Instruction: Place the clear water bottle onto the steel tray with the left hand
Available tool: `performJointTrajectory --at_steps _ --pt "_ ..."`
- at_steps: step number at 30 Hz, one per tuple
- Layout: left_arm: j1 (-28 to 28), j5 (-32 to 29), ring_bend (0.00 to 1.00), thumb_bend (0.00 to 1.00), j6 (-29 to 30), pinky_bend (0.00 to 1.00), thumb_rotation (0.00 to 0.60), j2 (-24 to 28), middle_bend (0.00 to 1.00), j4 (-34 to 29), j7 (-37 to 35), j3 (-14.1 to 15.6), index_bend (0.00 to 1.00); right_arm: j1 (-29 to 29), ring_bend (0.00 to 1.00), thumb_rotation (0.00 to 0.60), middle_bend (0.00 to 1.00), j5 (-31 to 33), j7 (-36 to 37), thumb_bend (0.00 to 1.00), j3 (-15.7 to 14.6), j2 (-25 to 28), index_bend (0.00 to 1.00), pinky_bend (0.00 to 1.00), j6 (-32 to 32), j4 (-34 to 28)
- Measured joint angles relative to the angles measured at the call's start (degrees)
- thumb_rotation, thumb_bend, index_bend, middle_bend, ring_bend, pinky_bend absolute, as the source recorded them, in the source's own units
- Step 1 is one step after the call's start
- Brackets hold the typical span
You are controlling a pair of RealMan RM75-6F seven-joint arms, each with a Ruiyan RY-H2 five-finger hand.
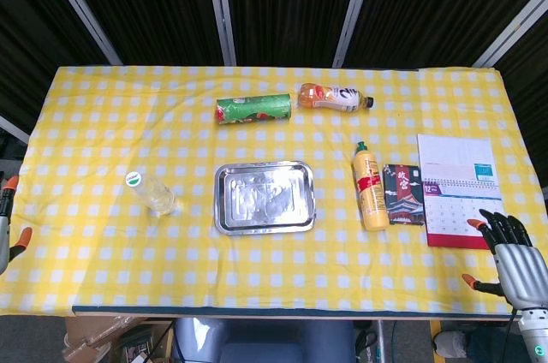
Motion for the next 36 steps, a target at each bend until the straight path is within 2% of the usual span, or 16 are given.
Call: performJointTrajectory --at_steps 3,12,22,25,31,33,36 --pt "0.8 0.6 0.00 0.32 1.5 0.00 0.600 0.7 0.00 -2.1 2.5 0.1 0.05 -0.1 0.06 0.600 0.10 0.1 -0.6 0.16 0.2 -0.3 0.20 0.05 0.2 0.3" --pt "1.4 1.9 0.00 0.31 1.3 0.00 0.600 1.3 0.00 -3.6 0.9 0.1 0.04 -0.6 0.06 0.600 0.10 -0.3 -0.1 0.16 -0.1 0.0 0.20 0.05 0.7 0.5" --pt "1.1 2.0 0.00 0.21 -2.7 0.00 0.600 3.0 0.00 -4.4 -9.6 0.1 0.03 -0.4 0.06 0.600 0.10 -1.1 3.0 0.16 -0.4 0.7 0.20 0.05 -0.4 0.2" --pt "0.6 2.3 0.00 0.21 -4.9 0.00 0.600 3.3 0.00 -4.8 -15.6 0.2 0.03 -0.3 0.06 0.600 0.10 -1.6 3.7 0.16 -0.6 0.9 0.20 0.05 -0.7 0.2" --pt "-2.1 3.4 0.00 0.20 -12.2 0.00 0.600 3.3 0.00 -5.2 -35.0 0.1 0.02 -0.1 0.06 0.600 0.10 -1.6 5.4 0.16 -0.8 1.4 0.20 0.05 -1.4 0.3" --pt "-3.9 3.5 0.00 0.20 -16.2 0.00 0.600 2.8 0.00 -4.8 -41.7 -0.3 0.02 -0.1 0.06 0.600 0.10 -1.8 5.9 0.16 -0.8 1.6 0.20 0.05 -1.4 0.2" --pt "-7.2 3.3 0.00 0.19 -22.6 0.00 0.600 0.8 0.00 -4.1 -47.2 -0.9 0.01 0.0 0.06 0.600 0.10 -1.9 6.3 0.16 -1.0 1.8 0.20 0.05 -1.9 0.1"
